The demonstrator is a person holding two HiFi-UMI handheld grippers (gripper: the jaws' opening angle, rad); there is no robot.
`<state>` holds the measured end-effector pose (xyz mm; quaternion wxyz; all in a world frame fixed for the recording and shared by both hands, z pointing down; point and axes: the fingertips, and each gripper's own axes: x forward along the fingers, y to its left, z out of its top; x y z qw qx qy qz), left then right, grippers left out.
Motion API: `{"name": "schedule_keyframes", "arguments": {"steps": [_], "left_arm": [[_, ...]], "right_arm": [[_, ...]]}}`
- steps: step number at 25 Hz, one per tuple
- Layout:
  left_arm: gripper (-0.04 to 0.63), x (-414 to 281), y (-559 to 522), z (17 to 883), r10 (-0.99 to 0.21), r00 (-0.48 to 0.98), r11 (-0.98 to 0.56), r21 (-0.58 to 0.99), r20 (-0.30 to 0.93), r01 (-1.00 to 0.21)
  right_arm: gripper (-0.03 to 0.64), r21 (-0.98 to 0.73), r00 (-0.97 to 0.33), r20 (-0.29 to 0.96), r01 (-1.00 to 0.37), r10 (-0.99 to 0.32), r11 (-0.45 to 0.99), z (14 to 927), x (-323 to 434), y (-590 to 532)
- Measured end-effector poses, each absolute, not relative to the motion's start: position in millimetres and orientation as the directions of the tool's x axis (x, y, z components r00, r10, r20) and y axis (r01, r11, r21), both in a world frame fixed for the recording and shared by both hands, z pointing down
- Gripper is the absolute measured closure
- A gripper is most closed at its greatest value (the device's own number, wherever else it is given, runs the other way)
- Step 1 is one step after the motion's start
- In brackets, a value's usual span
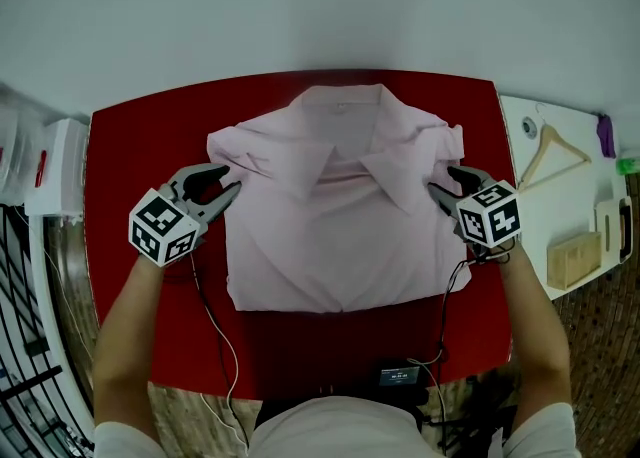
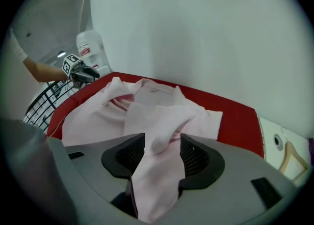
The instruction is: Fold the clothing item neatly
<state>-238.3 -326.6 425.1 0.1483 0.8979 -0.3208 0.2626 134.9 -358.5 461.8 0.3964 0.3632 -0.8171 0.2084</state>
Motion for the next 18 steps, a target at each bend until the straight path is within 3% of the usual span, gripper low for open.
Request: {"name": "schedule_keyframes", "arguments": {"steps": [7, 9, 16, 18], "left_arm": [[0.463, -184.9, -326.2, 448.1, -0.431, 0.633, -0.832, -0.011, 0.643, -0.555], [0.463, -171.1, -331.2, 455.9, -0.408, 0.621, -0.855, -0.043, 0.669, -0.516], [0.454, -146.5, -352.9, 478.1, -0.354, 0.594, -0.898, -0.085, 0.723, -0.432], [0.385, -141.5, -357.1, 478.8, -0.323, 0.607, -0.914, -0.074, 0.726, -0.399]], "right_arm": [[0.426, -0.079, -0.333, 0.850, -0.847, -0.408, 0.526, 501.1, 118.9, -363.8], [0.591, -0.108, -0.350, 0.852, -0.845, -0.389, 0.523, 495.8, 113.4, -366.3], [0.594, -0.149, -0.446, 0.798, -0.797, -0.404, 0.586, 469.0, 84.4, -402.7], [0.594, -0.165, -0.472, 0.770, -0.797, -0.429, 0.582, 460.8, 75.1, -421.3]]}}
